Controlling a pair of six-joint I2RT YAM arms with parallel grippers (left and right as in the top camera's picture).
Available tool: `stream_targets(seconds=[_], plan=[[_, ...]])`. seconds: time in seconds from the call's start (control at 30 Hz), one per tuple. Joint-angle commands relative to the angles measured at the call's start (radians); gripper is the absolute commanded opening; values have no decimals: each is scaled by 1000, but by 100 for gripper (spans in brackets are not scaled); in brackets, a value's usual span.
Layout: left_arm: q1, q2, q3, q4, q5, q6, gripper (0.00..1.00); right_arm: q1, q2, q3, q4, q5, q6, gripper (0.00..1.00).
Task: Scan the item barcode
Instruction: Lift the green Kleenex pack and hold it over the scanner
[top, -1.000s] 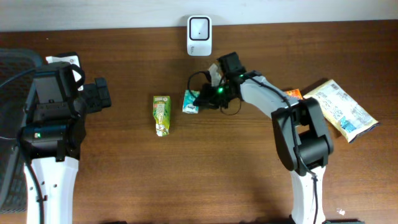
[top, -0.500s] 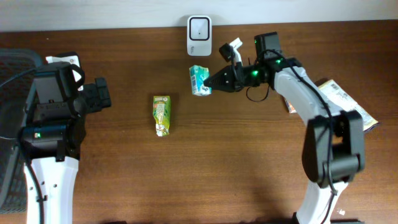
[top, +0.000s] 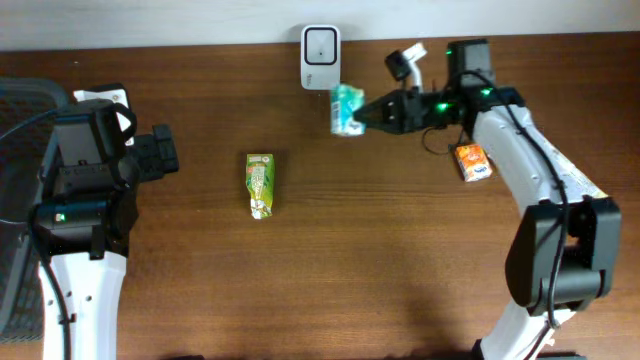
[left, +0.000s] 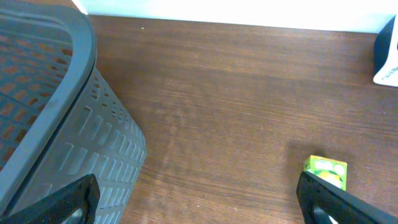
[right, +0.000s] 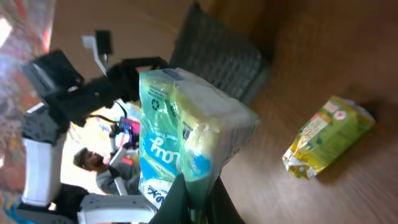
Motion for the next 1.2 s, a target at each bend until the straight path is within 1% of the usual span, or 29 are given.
stream_targets(seconds=[0.0, 0.3, 0.33, 0.4, 0.43, 0.53, 0.57, 0.6, 0.63, 0.7, 0.73, 0.77, 0.8, 0.87, 0.93, 0.97, 1.0, 1.07, 1.17], plan=[[3, -8, 11, 2, -7, 8, 99, -70, -11, 7, -1, -61, 2, 4], [3, -8, 11, 2, -7, 8, 99, -116, -12, 7, 13, -57, 18, 4], [3, -8, 11, 2, -7, 8, 99, -97, -12, 7, 18, 92, 69, 4], [3, -8, 11, 2, -7, 8, 99, -41, -14, 20, 17, 319, 106, 4], [3, -8, 11, 2, -7, 8, 99, 14, -13, 60, -18, 513, 122, 4], [3, -8, 11, 2, -7, 8, 99, 153, -12, 288, -247, 1049, 86, 4], [3, -8, 11, 2, -7, 8, 99, 215, -10, 404, -322, 1270, 54, 4], [3, -8, 11, 2, -7, 8, 99, 292, -10, 494, -328, 1548, 3, 4], [3, -8, 11, 2, -7, 8, 99, 335, -10, 502, -277, 1686, -52, 4], [3, -8, 11, 2, -7, 8, 99, 413, 39, 502, -90, 1918, -260, 4], [3, -8, 11, 2, -7, 8, 99, 443, 95, 502, 44, 2026, -433, 4], [3, -8, 11, 2, -7, 8, 99, 460, 158, 502, 151, 2064, -606, 4], [3, -8, 11, 2, -7, 8, 99, 463, 213, 502, 236, 2077, -719, 4], [3, -8, 11, 2, -7, 8, 99, 458, 300, 502, 349, 2076, -817, 4], [3, -8, 11, 2, -7, 8, 99, 453, 383, 502, 433, 2076, -951, 4], [3, -8, 11, 2, -7, 8, 99, 451, 431, 502, 486, 2076, -1044, 4], [3, -8, 11, 2, -7, 8, 99, 451, 464, 501, 532, 2076, -1073, 4], [3, -8, 11, 2, -7, 8, 99, 437, 508, 501, 593, 2063, -1073, 4], [3, -8, 11, 2, -7, 8, 99, 409, 537, 501, 595, 2036, -1073, 4]])
